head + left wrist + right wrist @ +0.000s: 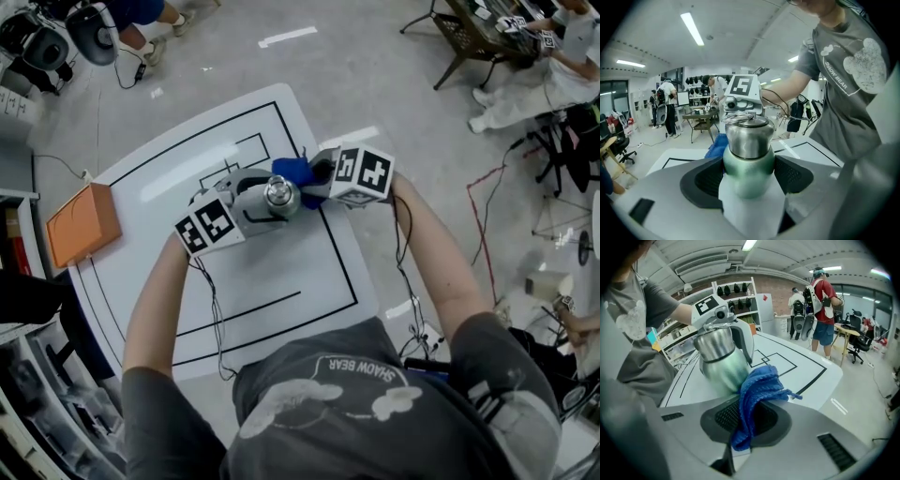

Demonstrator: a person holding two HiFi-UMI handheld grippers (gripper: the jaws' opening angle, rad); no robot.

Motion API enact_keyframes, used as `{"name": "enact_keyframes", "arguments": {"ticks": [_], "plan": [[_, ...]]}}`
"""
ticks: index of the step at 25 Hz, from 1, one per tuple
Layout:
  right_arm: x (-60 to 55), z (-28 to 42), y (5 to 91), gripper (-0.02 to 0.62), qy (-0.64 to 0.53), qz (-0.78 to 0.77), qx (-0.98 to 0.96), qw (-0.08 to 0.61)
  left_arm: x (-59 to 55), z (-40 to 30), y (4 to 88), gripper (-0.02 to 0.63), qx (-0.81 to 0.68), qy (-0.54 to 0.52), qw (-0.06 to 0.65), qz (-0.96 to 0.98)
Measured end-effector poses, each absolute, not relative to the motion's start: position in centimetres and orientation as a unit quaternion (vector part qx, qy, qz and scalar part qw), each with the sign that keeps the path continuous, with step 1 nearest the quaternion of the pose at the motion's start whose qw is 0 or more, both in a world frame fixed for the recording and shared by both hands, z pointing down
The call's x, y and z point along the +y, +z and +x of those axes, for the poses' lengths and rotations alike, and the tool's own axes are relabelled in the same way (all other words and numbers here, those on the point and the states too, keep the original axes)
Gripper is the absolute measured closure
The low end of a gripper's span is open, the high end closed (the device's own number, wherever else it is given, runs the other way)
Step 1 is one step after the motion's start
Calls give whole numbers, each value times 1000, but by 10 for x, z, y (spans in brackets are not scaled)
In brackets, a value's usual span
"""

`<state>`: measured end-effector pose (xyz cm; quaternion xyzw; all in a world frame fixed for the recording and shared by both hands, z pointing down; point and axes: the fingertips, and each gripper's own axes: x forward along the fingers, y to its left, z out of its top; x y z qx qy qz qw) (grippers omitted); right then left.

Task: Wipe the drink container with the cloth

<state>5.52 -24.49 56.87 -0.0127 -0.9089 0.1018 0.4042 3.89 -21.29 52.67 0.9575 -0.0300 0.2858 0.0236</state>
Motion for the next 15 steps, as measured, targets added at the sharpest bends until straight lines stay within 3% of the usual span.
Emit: {"name": "enact_keyframes", "arguments": {"ticks": [7,15], "plan": [[-241,60,575,555,97,34,-898,428,-213,36,531,265,-112,254,90,957],[-237,71,561,553,62,139,-895,420,-209,20,529,265,-313,193,154,917]]}}
